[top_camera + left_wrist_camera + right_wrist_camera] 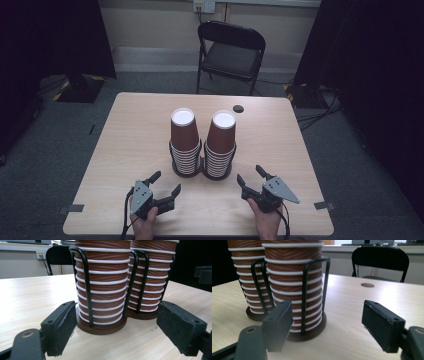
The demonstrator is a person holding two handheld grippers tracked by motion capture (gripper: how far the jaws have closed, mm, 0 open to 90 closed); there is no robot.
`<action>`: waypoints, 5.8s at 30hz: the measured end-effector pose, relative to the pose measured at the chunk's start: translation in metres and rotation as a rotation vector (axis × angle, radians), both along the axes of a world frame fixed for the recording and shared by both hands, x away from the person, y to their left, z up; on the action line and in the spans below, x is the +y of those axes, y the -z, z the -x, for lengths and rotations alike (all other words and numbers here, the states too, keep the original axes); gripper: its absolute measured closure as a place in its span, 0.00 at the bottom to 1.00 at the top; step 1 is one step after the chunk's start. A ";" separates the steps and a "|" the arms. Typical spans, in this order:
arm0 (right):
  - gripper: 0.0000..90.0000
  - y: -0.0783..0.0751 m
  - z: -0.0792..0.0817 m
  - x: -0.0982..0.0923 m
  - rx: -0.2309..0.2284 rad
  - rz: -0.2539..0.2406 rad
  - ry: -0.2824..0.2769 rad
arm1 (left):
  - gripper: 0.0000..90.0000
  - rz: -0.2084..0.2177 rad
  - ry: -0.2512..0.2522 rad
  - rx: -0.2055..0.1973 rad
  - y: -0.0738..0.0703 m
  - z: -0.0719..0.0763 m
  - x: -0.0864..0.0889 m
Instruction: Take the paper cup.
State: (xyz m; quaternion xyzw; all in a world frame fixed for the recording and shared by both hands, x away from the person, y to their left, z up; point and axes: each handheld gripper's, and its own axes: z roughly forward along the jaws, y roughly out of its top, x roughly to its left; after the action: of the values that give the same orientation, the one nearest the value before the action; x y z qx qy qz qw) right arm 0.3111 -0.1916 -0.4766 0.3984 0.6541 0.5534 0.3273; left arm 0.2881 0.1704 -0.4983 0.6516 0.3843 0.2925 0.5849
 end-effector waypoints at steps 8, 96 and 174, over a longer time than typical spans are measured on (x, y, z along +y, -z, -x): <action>0.34 -0.016 -0.001 0.001 0.018 -0.014 -0.033 | 0.18 -0.011 0.012 0.002 0.000 0.000 -0.001; 0.11 -0.091 -0.104 0.076 0.101 0.024 -0.218 | 0.23 -0.002 0.048 0.004 0.000 -0.001 -0.001; 0.14 -0.150 -0.095 0.058 -0.005 -0.116 -0.269 | 0.18 -0.030 0.043 0.051 -0.002 -0.006 -0.004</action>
State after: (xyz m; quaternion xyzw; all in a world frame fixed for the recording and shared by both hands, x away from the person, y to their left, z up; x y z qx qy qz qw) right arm 0.4063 -0.1334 -0.3267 0.3240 0.6677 0.6303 0.2280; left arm 0.2937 0.1667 -0.4968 0.6757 0.3807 0.2689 0.5711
